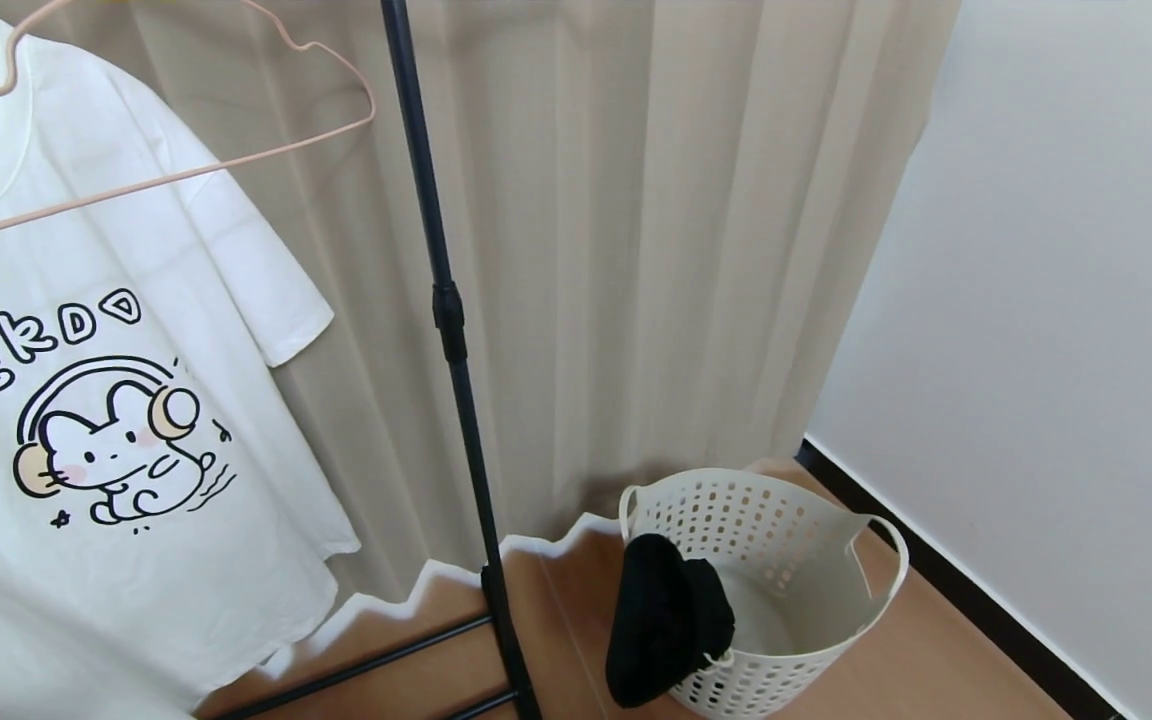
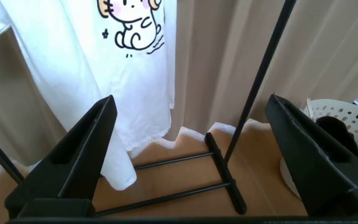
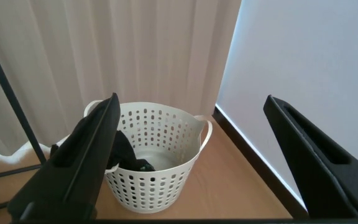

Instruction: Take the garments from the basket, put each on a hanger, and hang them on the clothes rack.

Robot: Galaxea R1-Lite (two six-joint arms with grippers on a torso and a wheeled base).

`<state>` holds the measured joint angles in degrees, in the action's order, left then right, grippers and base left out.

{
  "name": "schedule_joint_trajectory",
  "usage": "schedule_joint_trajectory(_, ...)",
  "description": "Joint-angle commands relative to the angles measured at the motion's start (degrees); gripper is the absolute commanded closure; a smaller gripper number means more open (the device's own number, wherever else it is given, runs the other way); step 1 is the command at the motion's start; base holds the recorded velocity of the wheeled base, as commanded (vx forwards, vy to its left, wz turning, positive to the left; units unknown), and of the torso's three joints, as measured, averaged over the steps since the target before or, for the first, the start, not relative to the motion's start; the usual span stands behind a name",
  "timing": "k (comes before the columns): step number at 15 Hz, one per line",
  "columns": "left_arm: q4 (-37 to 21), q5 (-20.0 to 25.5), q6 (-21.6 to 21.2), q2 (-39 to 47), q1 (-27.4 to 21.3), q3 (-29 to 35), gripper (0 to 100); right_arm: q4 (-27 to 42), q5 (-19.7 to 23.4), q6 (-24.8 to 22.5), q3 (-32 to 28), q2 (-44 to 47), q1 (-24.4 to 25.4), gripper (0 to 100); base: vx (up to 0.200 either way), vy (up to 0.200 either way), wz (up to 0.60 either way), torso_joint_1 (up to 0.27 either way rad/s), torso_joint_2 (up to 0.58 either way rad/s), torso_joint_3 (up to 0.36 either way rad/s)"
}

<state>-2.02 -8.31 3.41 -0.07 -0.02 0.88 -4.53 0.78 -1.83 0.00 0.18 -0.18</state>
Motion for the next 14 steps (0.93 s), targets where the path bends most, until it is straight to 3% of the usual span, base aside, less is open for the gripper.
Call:
schedule_joint_trajectory(1,0.09,-0.04,0.01,0.07,0.02,0.0,0,-0.04,0.01,-0.02,0.0,0.08,0.01,0,0.0,0.0,0.0,0.0,0.0,0.0)
schedule_joint_trajectory(14,0.09,-0.04,-0.07,0.07,0.02,0.0,0,-0.04,0.01,-0.02,0.0,0.08,0.01,0,0.0,0.0,0.0,0.001,0.0,-0.018)
